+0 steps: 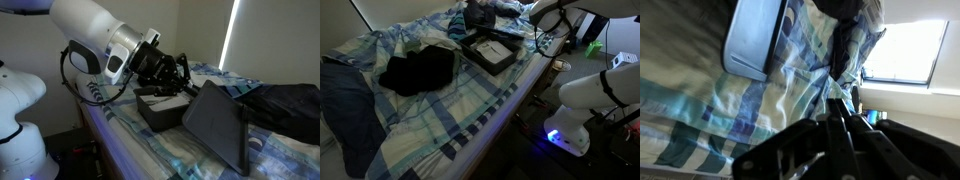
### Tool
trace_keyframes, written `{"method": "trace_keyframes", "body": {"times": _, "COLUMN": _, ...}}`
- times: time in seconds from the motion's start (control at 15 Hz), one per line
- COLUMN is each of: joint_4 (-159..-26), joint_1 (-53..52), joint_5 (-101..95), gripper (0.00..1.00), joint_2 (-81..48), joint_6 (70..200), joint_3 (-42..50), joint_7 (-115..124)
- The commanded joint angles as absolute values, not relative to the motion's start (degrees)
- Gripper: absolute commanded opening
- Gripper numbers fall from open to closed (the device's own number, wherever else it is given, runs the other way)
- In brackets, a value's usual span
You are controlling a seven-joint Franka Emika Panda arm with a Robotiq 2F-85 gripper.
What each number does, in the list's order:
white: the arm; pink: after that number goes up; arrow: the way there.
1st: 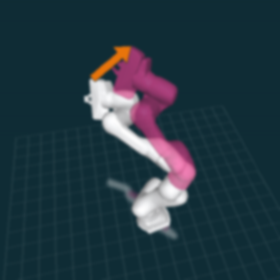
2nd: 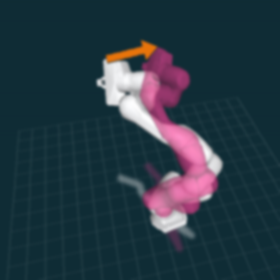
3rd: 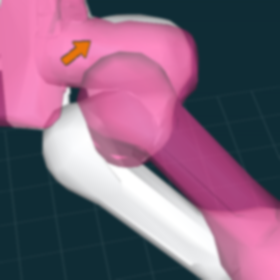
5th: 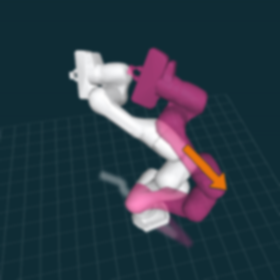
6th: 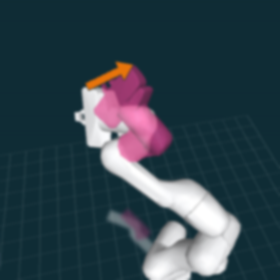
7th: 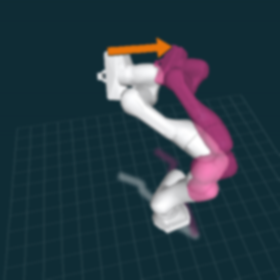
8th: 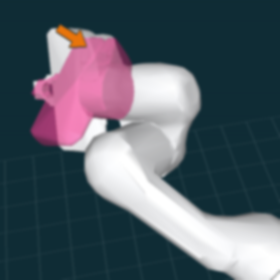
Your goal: Remove the lid from the bowl and put it on the bed
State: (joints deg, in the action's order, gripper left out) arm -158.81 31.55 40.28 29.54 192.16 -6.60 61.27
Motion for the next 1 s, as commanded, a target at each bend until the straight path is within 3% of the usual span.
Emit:
{"method": "trace_keyframes", "body": {"times": 0.0, "joint_4": -159.0, "joint_1": 31.2, "joint_5": 40.3, "gripper": 0.00, "joint_2": 29.6, "joint_6": 191.1, "joint_3": -7.4, "joint_7": 61.1}}
{"method": "trace_keyframes", "body": {"times": 0.4, "joint_4": -159.0, "joint_1": 30.9, "joint_5": 40.7, "gripper": 0.05, "joint_2": 29.4, "joint_6": 189.9, "joint_3": -8.0, "joint_7": 61.2}}
{"method": "trace_keyframes", "body": {"times": 0.47, "joint_4": -159.0, "joint_1": 31.0, "joint_5": 40.8, "gripper": 0.28, "joint_2": 29.4, "joint_6": 189.2, "joint_3": -8.4, "joint_7": 60.9}}
{"method": "trace_keyframes", "body": {"times": 0.67, "joint_4": -159.0, "joint_1": 30.2, "joint_5": 41.1, "gripper": 0.36, "joint_2": 29.3, "joint_6": 185.9, "joint_3": -9.3, "joint_7": 60.2}}
{"method": "trace_keyframes", "body": {"times": 0.93, "joint_4": -159.0, "joint_1": 28.6, "joint_5": 41.3, "gripper": 0.66, "joint_2": 29.4, "joint_6": 181.0, "joint_3": -9.9, "joint_7": 58.8}}
